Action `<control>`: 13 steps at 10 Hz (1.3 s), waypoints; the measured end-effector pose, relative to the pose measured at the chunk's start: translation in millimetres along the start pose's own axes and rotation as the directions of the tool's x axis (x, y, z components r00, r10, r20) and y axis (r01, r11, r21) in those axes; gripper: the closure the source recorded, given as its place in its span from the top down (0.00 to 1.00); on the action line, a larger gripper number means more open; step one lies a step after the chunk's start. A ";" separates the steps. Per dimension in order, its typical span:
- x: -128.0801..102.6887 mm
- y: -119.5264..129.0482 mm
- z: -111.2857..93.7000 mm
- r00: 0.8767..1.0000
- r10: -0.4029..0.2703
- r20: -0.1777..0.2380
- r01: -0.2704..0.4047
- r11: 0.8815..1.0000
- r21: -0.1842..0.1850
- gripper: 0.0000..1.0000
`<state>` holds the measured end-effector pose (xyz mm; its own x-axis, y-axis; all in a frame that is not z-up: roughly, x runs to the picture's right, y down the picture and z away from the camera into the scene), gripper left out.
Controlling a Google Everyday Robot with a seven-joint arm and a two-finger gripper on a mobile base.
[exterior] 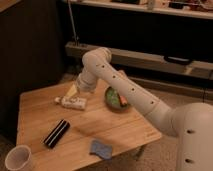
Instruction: Place the eraser on the white sponge
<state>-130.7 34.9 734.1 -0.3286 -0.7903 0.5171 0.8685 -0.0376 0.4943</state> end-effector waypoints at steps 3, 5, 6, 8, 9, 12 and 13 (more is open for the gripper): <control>-17.6 -23.5 6.4 0.993 0.115 0.021 -0.114 0.993 -0.037 0.80; -33.7 -36.1 9.5 0.975 0.222 0.008 -0.222 0.975 -0.032 0.80; -44.5 -38.1 9.6 0.955 0.296 -0.013 -0.297 0.955 -0.017 0.80; -58.6 -42.5 15.4 0.933 0.357 -0.044 -0.356 0.934 0.025 0.80; -61.1 -47.1 24.5 0.932 0.360 -0.041 -0.358 0.933 0.040 0.80; -54.6 -72.7 56.6 0.942 0.334 -0.008 -0.334 0.942 0.023 0.80; -53.7 -80.1 69.8 0.945 0.326 0.015 -0.326 0.946 -0.003 0.80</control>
<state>-208.5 123.1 715.5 -0.0335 -0.7502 0.6603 0.9291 0.2202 0.2972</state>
